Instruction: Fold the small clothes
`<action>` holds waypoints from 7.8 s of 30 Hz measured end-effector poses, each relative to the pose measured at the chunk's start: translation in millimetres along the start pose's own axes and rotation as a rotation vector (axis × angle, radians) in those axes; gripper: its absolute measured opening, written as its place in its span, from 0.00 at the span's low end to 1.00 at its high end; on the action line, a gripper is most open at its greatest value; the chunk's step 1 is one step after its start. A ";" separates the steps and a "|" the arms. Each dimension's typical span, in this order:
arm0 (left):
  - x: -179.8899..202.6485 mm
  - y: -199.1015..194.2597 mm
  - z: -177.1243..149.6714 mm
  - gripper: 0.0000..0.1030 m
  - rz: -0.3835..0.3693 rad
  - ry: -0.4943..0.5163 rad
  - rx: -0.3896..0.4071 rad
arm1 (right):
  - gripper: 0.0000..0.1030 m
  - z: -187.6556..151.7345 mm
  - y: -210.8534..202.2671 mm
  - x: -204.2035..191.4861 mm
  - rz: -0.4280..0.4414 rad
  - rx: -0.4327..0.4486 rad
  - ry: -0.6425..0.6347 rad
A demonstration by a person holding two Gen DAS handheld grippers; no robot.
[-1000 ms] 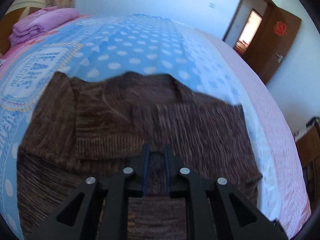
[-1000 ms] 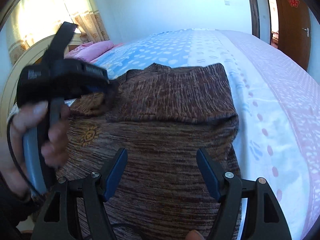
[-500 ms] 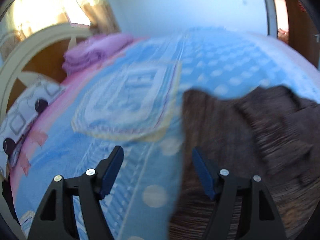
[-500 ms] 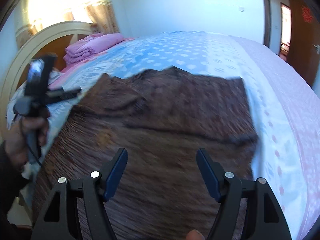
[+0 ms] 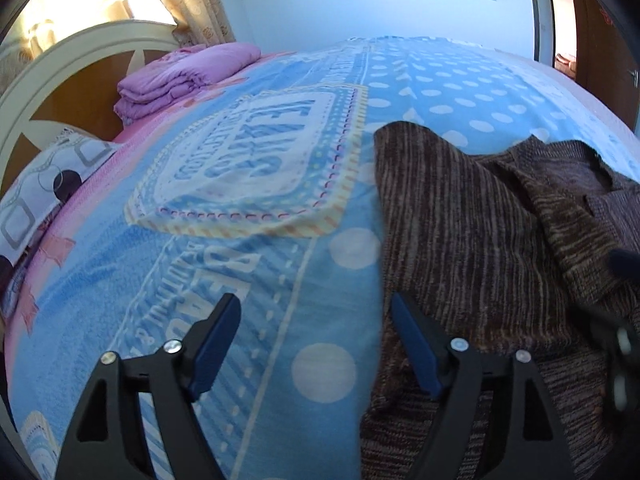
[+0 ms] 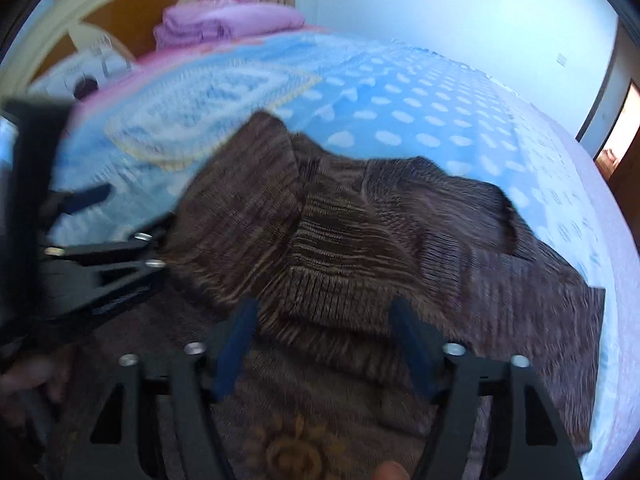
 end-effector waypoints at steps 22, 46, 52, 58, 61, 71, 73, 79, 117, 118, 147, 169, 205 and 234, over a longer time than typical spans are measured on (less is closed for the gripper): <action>-2.7 2.2 -0.9 0.84 -0.009 -0.026 0.005 | 0.45 13.5 -10.3 -4.7 -0.001 0.061 -0.053; -3.7 3.5 -1.7 0.85 -0.030 -0.042 -0.003 | 0.31 -31.8 -21.0 87.3 0.094 0.021 0.304; -8.4 5.3 -3.5 0.91 -0.050 -0.071 -0.020 | 0.04 -33.8 -35.4 82.9 0.097 0.082 0.313; -12.2 6.2 -6.7 0.91 -0.091 -0.096 -0.035 | 0.04 -52.2 -54.3 67.3 0.123 0.081 0.290; -10.6 5.0 -6.4 0.91 -0.074 -0.082 -0.028 | 0.05 -64.1 -41.7 70.8 0.106 0.058 0.284; -14.3 5.9 -9.6 1.00 0.019 -0.060 -0.038 | 0.31 -40.6 -64.1 73.8 0.124 0.173 0.263; -15.7 6.6 -10.8 1.00 0.028 -0.053 -0.043 | 0.31 -41.0 -49.3 62.3 0.165 0.147 0.233; -27.4 8.0 -15.4 1.00 0.054 -0.073 -0.057 | 0.31 -53.1 -36.7 40.7 0.087 0.125 0.118; 3.0 15.8 15.9 1.00 0.140 0.054 0.006 | 0.47 -143.7 -84.3 222.6 -0.151 0.130 0.506; 3.8 14.7 16.6 1.00 0.141 0.060 0.012 | 0.51 -144.2 -82.5 223.1 -0.146 0.126 0.511; 22.7 -86.4 -38.2 1.00 -0.126 0.101 0.061 | 0.73 -150.6 -126.0 168.5 -0.089 0.208 0.423; 4.7 -123.1 -98.9 1.00 -0.166 0.178 0.037 | 0.73 -205.6 -137.4 107.8 -0.024 0.129 0.393; -32.4 -180.3 -238.2 0.41 -0.520 0.150 -0.288 | 0.73 -273.8 -190.0 10.3 0.023 0.133 0.260; -62.5 -204.1 -213.8 0.08 -0.572 0.121 -0.126 | 0.72 -354.7 -237.9 47.1 0.077 0.124 0.495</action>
Point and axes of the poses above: each gripper's, at about its wrist camera, not at the fingertips, and y roughly the way its jaws point, x to its right, z to its top, the point moved 6 cm from there along y, roughly the way its jaws point, and after that the axes turned 8 degrees about z, right-handed, at the moved point
